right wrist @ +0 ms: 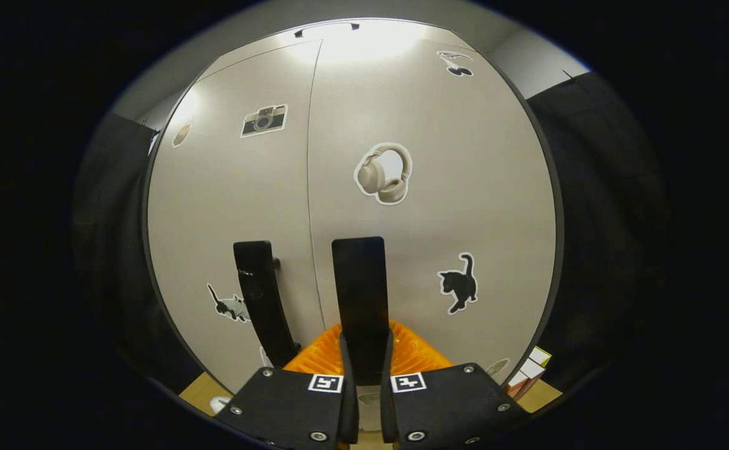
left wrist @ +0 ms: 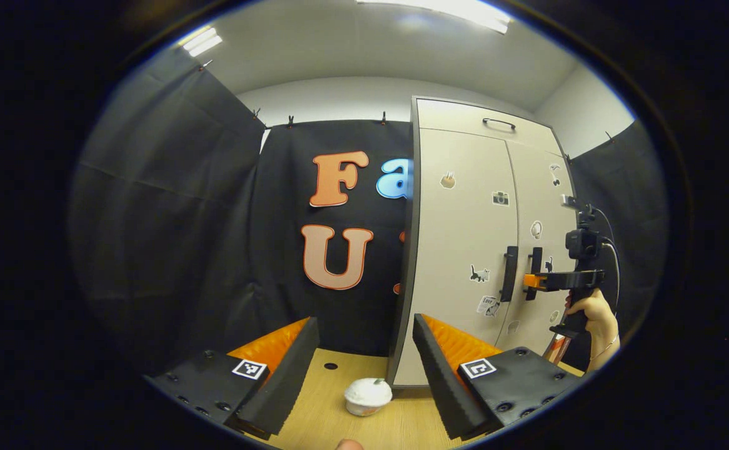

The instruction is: Open the right door of the double-door shoe cabinet with the right hand, and open the left door with the left hand.

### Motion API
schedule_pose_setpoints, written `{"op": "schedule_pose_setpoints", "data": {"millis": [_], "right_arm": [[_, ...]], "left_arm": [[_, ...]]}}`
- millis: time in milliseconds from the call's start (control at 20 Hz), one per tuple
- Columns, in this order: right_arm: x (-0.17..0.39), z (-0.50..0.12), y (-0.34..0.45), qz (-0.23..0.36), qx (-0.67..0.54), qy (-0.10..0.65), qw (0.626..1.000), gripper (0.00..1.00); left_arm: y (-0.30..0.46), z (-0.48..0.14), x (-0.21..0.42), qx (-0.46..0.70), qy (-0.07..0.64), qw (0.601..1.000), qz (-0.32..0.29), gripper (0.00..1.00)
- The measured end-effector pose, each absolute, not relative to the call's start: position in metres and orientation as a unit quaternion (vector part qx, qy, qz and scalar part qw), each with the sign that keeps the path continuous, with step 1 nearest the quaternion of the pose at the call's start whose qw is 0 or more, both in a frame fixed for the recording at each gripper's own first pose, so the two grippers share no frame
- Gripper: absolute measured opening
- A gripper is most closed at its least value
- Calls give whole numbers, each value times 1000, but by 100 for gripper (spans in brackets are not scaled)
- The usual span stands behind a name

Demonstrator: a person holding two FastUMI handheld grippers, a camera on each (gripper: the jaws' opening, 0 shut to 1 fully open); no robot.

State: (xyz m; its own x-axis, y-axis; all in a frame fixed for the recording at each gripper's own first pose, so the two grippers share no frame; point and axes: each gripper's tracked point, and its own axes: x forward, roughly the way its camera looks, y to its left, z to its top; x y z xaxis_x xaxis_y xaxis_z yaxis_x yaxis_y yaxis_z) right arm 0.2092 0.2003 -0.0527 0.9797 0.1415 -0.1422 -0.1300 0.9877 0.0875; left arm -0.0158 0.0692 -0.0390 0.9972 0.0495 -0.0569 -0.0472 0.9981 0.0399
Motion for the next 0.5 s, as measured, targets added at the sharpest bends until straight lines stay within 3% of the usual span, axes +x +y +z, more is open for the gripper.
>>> {"op": "schedule_pose_setpoints", "data": {"millis": [250, 500], "right_arm": [[194, -48, 196, 94, 44, 66, 992, 7], [182, -45, 187, 106, 29, 59, 992, 6]], "left_arm": [[68, -40, -16, 20, 32, 999, 14, 96], [65, -41, -17, 13, 34, 999, 1, 97]]}}
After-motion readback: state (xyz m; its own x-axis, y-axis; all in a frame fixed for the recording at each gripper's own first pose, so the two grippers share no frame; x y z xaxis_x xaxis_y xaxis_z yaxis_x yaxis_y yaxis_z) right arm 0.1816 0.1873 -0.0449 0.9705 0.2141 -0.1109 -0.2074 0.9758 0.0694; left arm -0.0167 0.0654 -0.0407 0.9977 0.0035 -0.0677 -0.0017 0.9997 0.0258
